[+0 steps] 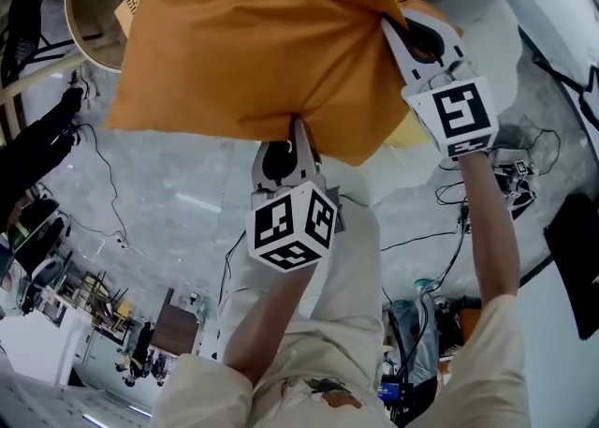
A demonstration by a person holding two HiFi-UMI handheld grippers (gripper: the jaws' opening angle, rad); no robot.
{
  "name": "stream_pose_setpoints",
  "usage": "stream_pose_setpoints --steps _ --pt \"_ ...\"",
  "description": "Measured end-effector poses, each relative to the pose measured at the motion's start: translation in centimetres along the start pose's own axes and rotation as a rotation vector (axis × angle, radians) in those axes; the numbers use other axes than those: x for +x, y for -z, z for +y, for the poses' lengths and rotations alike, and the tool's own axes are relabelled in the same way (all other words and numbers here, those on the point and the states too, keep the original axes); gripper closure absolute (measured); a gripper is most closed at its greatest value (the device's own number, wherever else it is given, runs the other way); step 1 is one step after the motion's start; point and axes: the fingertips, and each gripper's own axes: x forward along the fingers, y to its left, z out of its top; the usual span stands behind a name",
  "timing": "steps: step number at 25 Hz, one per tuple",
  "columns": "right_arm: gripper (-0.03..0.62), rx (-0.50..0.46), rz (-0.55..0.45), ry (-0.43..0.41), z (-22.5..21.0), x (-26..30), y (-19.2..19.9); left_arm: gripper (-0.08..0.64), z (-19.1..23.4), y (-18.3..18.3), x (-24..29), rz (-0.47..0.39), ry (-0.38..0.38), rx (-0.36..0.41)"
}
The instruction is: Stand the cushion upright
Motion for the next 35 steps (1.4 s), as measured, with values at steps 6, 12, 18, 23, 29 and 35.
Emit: stream_pose_setpoints --steps 6,12,18,23,29,35 --pt "0.563 0.019 0.025 0.0 -0.2 0.5 2.4 0.463 0.0 2.0 1.7 0.044 0.011 0.033" --pt "0.563 0.038 0.058 0.017 -0.3 -0.3 4.9 0.454 -0.3 4.5 2.3 0.096 0.041 0.085" --pt "0.561 0.059 0.107 0.046 -0.7 -1.3 7.3 0.453 -1.1 6.8 2.5 0.112 0.076 0.161" --pt "0.561 0.095 0.131 0.082 -1.2 -1.7 9.3 0.453 -1.8 8.2 2.9 0.112 0.104 0.167" --pt "0.561 0.155 0.147 0.133 -2.4 -1.7 11.9 0.446 -2.6 9.5 4.1 0.09 0.113 0.201" --pt "0.488 0.193 0.123 0.172 -2.5 -2.6 11.3 0.41 -2.3 9.4 3.0 0.058 0.101 0.194"
